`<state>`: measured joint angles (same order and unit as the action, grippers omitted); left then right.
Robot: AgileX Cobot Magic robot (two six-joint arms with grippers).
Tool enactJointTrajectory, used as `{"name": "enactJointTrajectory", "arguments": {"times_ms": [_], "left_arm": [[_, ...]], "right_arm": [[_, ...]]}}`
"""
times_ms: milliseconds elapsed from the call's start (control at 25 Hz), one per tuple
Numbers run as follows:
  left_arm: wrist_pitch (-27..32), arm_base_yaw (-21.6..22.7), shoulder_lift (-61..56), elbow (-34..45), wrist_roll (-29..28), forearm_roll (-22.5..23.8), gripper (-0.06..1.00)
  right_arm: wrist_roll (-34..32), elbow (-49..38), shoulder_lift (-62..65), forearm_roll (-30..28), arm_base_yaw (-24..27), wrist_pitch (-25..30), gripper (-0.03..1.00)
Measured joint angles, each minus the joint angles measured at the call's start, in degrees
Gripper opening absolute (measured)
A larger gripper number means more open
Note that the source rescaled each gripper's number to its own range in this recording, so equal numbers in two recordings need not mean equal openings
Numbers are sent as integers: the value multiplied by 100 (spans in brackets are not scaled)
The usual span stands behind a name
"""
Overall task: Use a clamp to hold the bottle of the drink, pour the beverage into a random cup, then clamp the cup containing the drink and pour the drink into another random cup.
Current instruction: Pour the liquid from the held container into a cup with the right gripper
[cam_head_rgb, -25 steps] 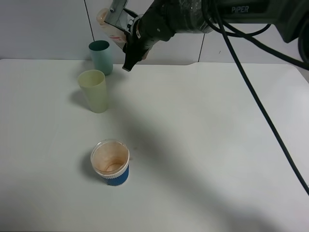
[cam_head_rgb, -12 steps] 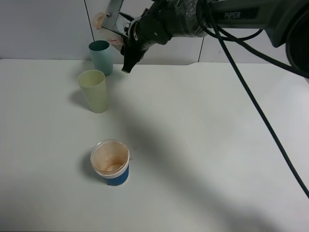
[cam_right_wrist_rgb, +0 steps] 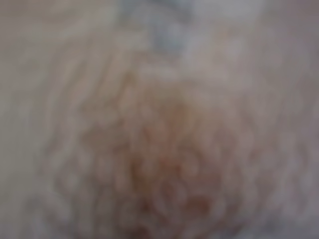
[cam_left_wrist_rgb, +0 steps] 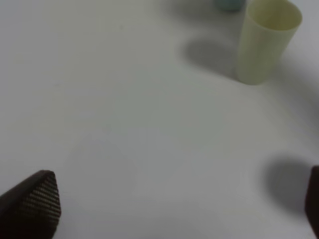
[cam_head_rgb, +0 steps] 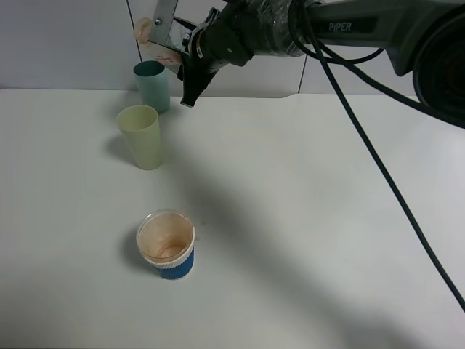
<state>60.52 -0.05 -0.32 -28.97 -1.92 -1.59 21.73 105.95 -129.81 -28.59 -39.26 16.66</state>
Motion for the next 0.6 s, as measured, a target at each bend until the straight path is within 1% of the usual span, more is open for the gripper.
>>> {"name": "enactJointTrajectory", "arguments": {"times_ms": [160,360,520,600], "left_arm": [[0,0,0,0,0,0,98],[0,0,0,0,0,0,98],[0,0,0,0,0,0,98],[0,0,0,0,0,0,98]], "right_arm": [[163,0,0,0,-46,-66,3],[203,0,0,-50,-141,-66,3],[536,0,0,-63,-309,-60,3],[688,0,0,-63,-352,67,3]]}}
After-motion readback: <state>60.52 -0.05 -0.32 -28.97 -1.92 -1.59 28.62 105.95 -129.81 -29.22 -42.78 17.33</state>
